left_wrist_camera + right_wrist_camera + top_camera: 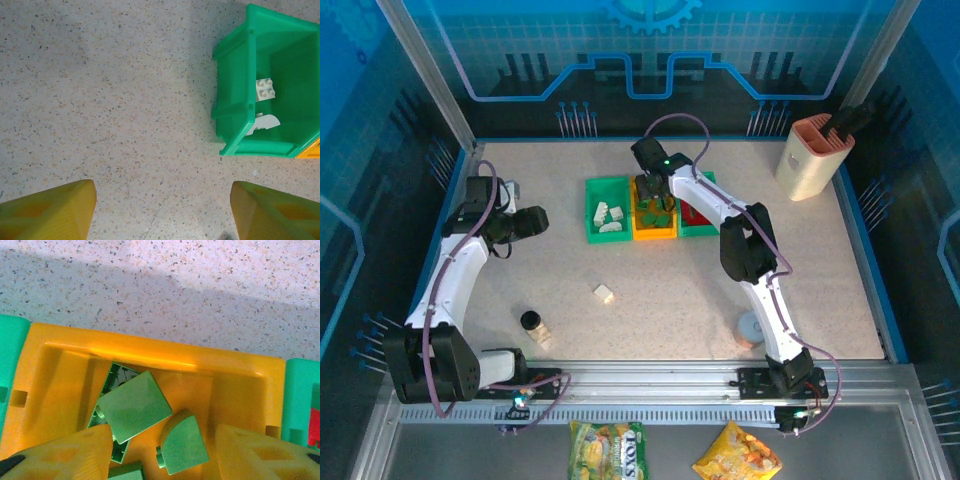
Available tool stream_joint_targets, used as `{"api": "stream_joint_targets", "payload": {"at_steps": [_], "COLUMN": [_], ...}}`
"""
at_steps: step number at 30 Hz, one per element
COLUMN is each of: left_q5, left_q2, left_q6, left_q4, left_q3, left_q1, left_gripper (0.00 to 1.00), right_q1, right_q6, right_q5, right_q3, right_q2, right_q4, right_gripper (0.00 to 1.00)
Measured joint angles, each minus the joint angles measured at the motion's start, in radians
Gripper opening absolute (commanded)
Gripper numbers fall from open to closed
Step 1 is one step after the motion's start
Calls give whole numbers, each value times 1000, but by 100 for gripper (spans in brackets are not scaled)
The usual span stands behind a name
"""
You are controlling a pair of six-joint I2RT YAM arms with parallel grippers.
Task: Sort the legos into containers by color
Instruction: Place the lego in the container, then pick up the lego from the middle-left of the table.
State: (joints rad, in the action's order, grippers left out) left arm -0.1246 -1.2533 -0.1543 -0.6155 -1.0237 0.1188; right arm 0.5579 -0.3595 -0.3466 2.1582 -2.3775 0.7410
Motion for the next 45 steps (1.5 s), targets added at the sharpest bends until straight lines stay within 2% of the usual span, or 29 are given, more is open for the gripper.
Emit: {"api": "stream_joint_targets", "payload": {"at_steps": [9, 15, 23, 29, 38, 45], "left_q5": [-8, -21, -22, -7, 85, 138], "left_q2": [0, -2, -28, -30, -85, -178], "left_q6": [0, -3, -24, -62, -83, -78], "left_q4": [0, -24, -123, -185, -200, -201], "left_q3": [0, -2, -63, -85, -86, -85], "left_q1": [0, -22, -124, -245, -517, -620], "left_gripper": [72, 71, 69, 66, 66, 68], "right_q1": [9, 18, 17, 5, -45, -68], "right_q6": [14, 13, -3, -17, -22, -21], "right_q5": [-21, -5, 26, 47, 55, 59], "right_q3": [-13, -116, -318, -480, -648, -727], "right_q2": [24, 159, 359, 484, 634, 709], "right_q4": [10, 6, -21, -47, -82, -87], "right_gripper": [55, 54, 54, 53, 53, 53]}}
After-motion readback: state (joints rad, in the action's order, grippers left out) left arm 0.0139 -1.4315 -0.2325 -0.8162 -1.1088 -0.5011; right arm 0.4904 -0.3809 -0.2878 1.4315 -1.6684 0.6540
